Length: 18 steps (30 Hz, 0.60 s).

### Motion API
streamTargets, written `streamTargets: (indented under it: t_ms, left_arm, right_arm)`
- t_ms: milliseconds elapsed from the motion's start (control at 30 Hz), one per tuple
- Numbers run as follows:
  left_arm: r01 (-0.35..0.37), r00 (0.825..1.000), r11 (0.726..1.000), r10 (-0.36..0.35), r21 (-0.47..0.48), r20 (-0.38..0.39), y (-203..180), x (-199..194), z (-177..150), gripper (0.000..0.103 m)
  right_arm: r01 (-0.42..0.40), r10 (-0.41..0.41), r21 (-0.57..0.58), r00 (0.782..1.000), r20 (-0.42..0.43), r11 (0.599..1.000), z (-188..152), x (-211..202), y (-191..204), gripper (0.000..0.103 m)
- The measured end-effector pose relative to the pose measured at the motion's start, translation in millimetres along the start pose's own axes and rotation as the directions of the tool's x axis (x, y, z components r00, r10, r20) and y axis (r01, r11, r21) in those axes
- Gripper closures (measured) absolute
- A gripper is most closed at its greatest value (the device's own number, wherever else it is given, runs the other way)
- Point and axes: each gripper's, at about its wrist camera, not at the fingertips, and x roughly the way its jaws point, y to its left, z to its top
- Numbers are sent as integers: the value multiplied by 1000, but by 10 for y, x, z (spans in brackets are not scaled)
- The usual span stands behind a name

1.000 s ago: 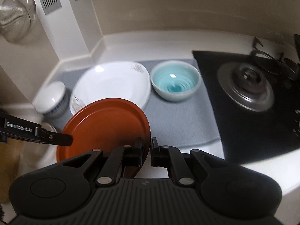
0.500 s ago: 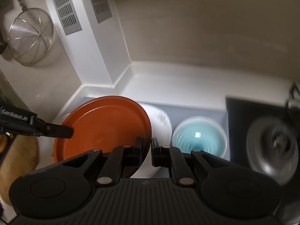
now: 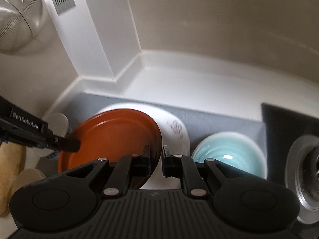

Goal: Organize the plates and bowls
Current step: 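Lower the brown plate onto the stacked white plates and open both grippers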

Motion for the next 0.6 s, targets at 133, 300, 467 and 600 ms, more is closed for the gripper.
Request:
streamTargets:
  t_ms: [133, 300, 467, 600]
  left_arm:
    - [3, 999, 1000, -2, 20, -50, 103, 223, 95, 92]
    - [-54, 998, 989, 56, 135, -12, 36, 355, 190, 94]
    - [-107, 994, 970, 100, 219, 43, -31, 537, 225, 98]
    - [-141, 989, 956, 125, 257, 77, -77, 490, 168, 97]
  right_arm:
    - [34, -34, 14, 999, -28, 999, -115, 189, 39, 90]
    - [73, -73, -12, 997, -22, 997, -206, 373, 88, 90]
    - [138, -144, -120, 989, -42, 983, -247, 598, 166, 89]
    - [134, -141, -136, 989, -42, 982, -213, 624, 164, 88]
